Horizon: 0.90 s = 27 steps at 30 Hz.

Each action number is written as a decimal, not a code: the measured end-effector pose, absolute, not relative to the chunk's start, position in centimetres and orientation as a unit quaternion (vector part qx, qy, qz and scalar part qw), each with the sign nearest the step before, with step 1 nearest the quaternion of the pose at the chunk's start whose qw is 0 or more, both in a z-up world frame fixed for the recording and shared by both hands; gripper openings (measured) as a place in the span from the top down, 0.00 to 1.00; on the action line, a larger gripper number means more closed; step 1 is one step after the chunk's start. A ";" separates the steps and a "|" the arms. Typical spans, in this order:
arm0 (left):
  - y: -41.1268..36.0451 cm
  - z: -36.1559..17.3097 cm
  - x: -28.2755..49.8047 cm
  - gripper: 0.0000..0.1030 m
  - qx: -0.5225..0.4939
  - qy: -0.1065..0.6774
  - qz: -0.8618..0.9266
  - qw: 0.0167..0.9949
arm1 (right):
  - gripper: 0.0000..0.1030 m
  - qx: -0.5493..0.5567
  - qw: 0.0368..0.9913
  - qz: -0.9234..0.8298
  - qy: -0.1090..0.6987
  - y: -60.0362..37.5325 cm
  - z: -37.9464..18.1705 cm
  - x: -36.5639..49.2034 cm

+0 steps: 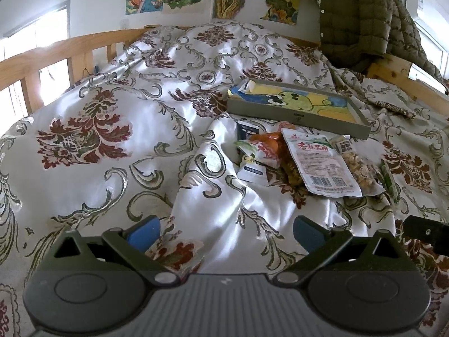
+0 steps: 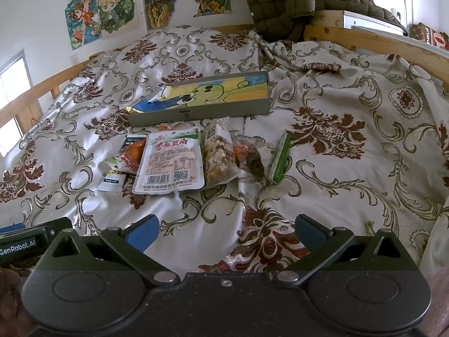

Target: Organize snacks

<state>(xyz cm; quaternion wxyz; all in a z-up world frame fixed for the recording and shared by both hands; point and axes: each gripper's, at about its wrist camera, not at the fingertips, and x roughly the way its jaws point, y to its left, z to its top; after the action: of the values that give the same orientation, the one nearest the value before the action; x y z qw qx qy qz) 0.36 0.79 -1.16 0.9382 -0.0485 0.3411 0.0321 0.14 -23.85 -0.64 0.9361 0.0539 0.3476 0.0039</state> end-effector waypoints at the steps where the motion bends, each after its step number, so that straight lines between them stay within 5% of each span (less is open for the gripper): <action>1: 0.8 -1.2 0.4 0.00 -0.047 0.341 0.032 0.938 | 0.01 0.054 0.936 0.004 0.348 -23.8 -0.6 0.1; 27: 0.7 -1.6 0.5 0.00 -0.041 0.345 0.036 0.937 | 0.01 0.061 0.933 0.005 0.354 -23.9 -1.1 0.4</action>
<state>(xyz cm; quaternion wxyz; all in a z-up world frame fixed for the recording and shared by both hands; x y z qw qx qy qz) 0.50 0.73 -1.60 0.9371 -0.0409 0.3448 0.0359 0.39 -23.88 -1.10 0.9331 0.0610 0.3545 0.0048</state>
